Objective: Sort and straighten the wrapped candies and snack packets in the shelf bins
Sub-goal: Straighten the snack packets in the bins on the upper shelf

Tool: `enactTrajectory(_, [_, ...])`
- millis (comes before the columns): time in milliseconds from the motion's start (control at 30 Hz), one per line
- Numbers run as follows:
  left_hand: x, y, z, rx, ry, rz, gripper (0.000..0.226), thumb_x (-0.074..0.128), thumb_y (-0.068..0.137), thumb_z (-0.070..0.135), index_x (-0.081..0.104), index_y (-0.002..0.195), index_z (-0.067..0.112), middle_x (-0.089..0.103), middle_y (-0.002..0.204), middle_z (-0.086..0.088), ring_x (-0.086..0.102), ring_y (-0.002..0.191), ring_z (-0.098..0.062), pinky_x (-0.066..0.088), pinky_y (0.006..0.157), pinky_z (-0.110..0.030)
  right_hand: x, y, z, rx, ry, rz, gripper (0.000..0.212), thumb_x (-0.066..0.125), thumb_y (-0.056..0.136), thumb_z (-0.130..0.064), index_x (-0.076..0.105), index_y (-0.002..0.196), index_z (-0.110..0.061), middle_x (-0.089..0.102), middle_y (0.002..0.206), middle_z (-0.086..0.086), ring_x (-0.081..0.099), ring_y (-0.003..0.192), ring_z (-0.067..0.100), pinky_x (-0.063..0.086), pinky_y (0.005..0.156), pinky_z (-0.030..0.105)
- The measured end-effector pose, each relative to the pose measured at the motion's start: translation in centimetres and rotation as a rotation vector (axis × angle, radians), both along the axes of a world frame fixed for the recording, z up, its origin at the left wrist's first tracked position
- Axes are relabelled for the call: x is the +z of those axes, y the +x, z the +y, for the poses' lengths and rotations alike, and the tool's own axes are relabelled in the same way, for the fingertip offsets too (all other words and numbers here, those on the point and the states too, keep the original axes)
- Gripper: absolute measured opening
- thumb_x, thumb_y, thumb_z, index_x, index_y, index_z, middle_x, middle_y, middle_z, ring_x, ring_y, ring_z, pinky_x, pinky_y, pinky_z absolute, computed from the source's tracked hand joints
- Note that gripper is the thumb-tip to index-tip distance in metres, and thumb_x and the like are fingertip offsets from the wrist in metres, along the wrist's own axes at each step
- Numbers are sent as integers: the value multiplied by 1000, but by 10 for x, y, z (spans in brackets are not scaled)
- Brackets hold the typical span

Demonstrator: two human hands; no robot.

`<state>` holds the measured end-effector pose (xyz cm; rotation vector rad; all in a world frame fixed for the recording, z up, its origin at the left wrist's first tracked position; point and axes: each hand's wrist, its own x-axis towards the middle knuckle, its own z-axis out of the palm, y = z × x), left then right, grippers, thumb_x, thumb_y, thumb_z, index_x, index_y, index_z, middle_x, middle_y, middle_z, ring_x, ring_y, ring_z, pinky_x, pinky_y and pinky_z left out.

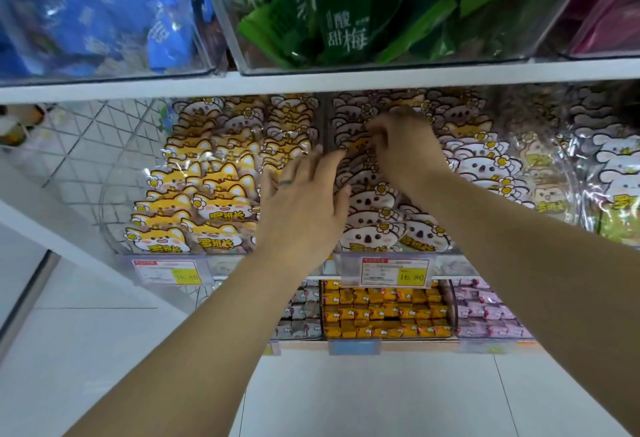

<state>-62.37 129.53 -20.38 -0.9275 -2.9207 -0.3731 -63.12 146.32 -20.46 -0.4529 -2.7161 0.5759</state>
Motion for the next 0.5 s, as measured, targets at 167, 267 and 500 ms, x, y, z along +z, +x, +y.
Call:
enactTrajectory(167, [2,-1,0,1,-12,4,47,33,97,40,25,143,34,31,150,5,25,139,-19,12,114,-52,-3,-1,0,-28,-27,111,20,55,91,-10,71,103,-11,60,111,12,55,103,25,34,79,18])
enactTrajectory(267, [1,-1,1,6,9,6,46,34,97,39,26,142,34,34,148,6,27,138,-19,13,113,-53,-4,4,-1,-40,-55,239,16,58,89,-10,71,99,-10,60,108,13,56,98,28,37,77,21])
enactTrajectory(500, [3,-1,1,24,-4,-16,48,36,96,37,26,143,28,34,148,3,34,135,-23,13,113,-54,16,34,-28,-3,-181,467,12,52,88,-10,61,97,-9,50,112,9,56,74,17,45,65,28])
